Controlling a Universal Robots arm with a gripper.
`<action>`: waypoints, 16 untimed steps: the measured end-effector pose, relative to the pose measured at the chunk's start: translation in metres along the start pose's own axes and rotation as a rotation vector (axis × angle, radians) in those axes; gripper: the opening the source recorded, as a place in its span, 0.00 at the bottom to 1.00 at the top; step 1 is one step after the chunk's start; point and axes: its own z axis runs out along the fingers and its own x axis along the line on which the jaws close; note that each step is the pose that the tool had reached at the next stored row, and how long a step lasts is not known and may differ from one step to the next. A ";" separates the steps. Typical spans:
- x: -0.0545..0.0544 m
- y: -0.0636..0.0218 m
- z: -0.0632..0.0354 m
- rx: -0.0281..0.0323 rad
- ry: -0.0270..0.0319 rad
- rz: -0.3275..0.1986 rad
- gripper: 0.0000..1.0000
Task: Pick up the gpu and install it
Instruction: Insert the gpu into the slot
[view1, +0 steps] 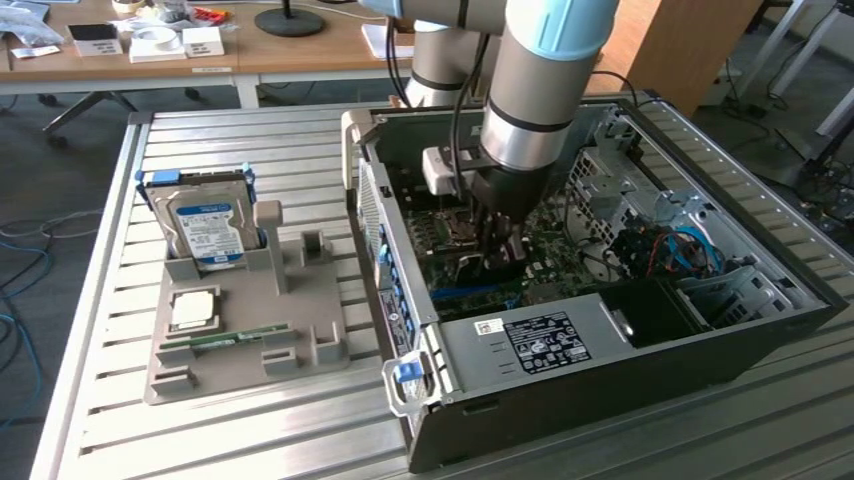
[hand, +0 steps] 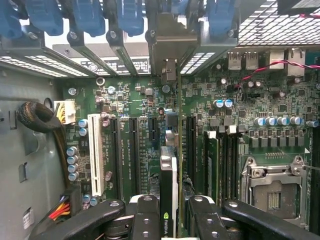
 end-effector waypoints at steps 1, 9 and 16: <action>0.000 0.0000 0.0006 0.0000 0.0000 0.000 0.27; 0.000 0.0002 0.0016 0.0000 0.0000 0.000 0.27; 0.000 0.0001 0.0016 0.0000 0.0000 0.000 0.27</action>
